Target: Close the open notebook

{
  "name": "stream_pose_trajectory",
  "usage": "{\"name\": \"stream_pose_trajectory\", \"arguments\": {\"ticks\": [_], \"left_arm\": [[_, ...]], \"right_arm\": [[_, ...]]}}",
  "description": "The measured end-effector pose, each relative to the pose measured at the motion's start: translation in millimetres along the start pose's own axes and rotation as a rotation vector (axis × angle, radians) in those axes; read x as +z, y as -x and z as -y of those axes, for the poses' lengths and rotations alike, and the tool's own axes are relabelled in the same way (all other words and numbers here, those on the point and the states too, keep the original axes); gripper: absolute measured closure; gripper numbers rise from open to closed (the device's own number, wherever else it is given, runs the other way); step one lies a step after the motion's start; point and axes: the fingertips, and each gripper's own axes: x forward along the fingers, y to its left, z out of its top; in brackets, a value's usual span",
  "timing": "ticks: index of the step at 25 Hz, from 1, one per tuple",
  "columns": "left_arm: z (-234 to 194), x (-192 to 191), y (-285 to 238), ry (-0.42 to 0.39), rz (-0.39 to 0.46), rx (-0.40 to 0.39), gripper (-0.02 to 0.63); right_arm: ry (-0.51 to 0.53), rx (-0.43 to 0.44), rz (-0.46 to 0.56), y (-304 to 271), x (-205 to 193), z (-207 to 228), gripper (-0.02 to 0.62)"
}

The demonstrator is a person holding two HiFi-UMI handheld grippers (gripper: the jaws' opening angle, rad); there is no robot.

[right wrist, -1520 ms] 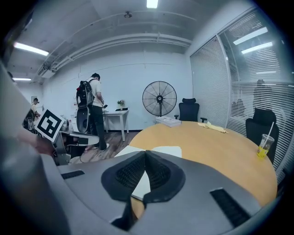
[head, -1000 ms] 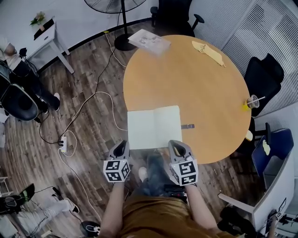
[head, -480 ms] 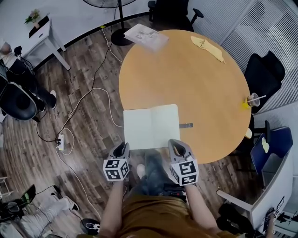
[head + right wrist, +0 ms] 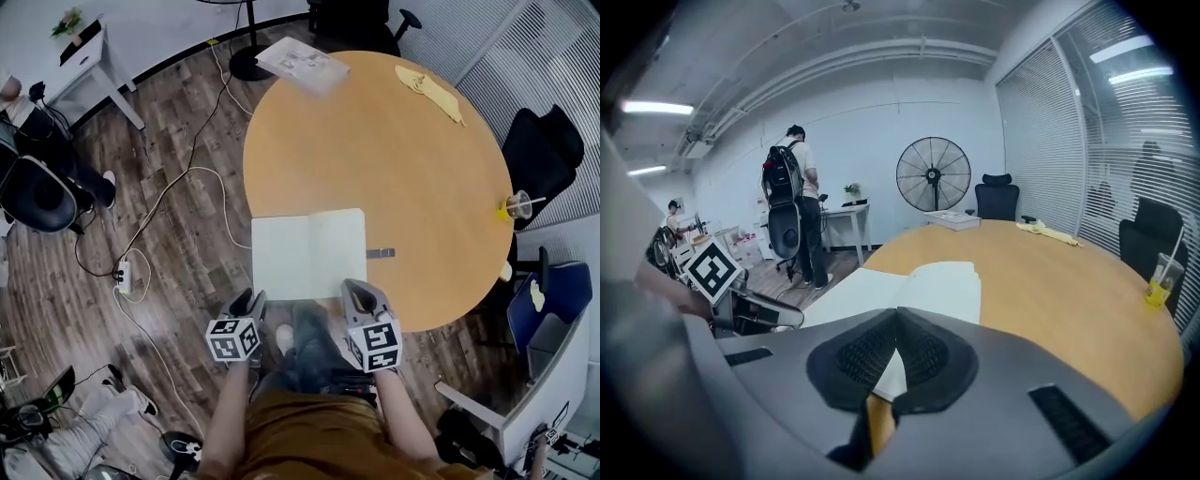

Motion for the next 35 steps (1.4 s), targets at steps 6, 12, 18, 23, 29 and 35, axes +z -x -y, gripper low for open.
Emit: {"name": "stream_pose_trajectory", "arguments": {"ticks": [6,12,18,23,29,35], "left_arm": [[1.2,-0.8,-2.3,0.038,0.001,-0.02,0.445],[3.0,-7.7,-5.6,0.14,-0.007,-0.08,0.428],[-1.1,-10.5,-8.5,0.207,-0.011,-0.083,0.383],[3.8,-9.2,-10.0,0.224,-0.015,-0.113,0.404],[5.0,-7.9,-9.7,0.24,-0.027,-0.136,0.433],[4.7,-6.5,-7.1,0.253,-0.025,-0.136,0.451]], "right_arm": [[0.015,0.008,-0.01,-2.7,-1.4,-0.6,0.583],[0.017,0.001,-0.012,0.3,-2.4,0.7,0.583],[0.01,-0.013,-0.01,5.7,-3.6,5.5,0.583],[0.006,-0.024,-0.003,8.8,-3.5,7.4,0.583],[0.012,-0.036,0.01,11.4,-1.2,8.6,0.583],[0.012,-0.045,0.017,16.2,1.7,8.8,0.583]]}}
